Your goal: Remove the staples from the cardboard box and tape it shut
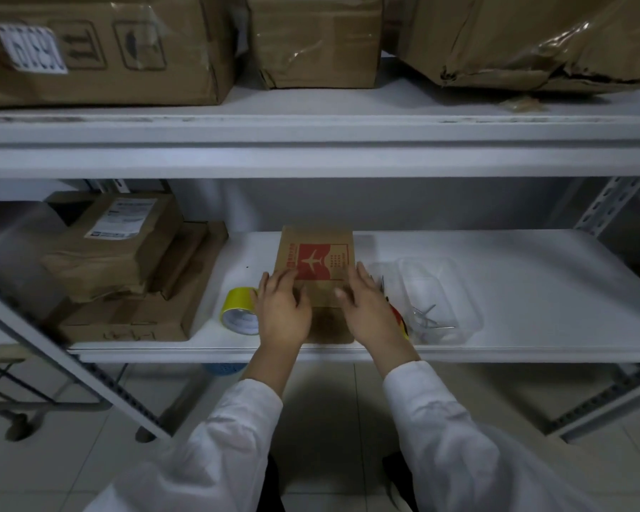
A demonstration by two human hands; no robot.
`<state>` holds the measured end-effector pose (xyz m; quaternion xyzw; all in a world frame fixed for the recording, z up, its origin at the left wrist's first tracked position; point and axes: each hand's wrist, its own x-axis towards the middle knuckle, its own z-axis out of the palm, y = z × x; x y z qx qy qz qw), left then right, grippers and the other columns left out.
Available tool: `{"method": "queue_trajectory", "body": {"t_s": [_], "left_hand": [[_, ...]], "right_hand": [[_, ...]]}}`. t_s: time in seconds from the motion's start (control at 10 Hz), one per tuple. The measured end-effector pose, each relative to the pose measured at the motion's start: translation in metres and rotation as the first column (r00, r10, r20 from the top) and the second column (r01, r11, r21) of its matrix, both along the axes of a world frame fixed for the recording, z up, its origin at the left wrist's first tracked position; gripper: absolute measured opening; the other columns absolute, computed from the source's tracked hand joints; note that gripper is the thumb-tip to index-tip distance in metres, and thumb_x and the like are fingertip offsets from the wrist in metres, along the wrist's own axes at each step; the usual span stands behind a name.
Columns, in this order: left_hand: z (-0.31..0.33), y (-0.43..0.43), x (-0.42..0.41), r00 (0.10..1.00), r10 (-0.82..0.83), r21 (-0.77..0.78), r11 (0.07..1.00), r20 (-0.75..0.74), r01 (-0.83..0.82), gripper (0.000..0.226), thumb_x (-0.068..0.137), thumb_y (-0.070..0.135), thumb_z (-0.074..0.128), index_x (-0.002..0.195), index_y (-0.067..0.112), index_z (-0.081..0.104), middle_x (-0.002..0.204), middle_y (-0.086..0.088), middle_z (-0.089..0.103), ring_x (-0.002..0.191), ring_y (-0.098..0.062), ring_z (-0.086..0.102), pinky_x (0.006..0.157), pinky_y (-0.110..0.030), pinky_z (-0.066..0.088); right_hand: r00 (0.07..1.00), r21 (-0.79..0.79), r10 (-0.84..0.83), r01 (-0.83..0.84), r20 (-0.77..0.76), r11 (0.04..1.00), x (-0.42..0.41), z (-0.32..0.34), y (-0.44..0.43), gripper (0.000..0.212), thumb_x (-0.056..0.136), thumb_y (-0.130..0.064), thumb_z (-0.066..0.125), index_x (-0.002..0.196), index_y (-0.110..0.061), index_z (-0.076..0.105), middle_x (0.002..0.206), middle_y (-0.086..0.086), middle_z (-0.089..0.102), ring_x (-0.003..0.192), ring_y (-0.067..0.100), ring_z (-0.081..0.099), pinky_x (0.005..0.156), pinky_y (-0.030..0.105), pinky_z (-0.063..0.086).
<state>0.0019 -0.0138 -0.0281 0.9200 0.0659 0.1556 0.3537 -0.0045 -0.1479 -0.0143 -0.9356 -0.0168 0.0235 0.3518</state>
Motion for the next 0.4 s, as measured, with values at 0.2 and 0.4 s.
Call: {"method": "queue_trajectory", "body": {"t_s": [0.2,0.4], "left_hand": [[0.001,0.004,-0.004,0.988,-0.117,-0.124,0.987,-0.105,0.104,0.040,0.095,0.020,0.048,0.132,0.005,0.049,0.139,-0.013,0.044,0.131,-0.026,0.035,0.113,-0.035,0.026],[0.022,0.009,-0.010,0.976,-0.152,-0.235,0.966,-0.158,0.112,0.037,0.098,0.025,0.043,0.130,0.010,0.052,0.134,-0.015,0.051,0.128,-0.032,0.041,0.109,-0.044,0.033]], "right_hand": [[0.995,0.124,-0.004,0.017,-0.103,0.992,-0.009,-0.006,0.007,0.057,0.103,-0.031,0.030,0.152,-0.020,0.005,0.160,-0.003,-0.001,0.147,0.017,0.007,0.116,0.032,0.013],[0.990,0.126,-0.042,0.059,-0.135,0.990,-0.013,0.013,0.001,0.057,0.102,-0.033,0.030,0.152,-0.023,0.003,0.160,-0.002,-0.006,0.147,0.019,0.001,0.117,0.037,0.011]]}}
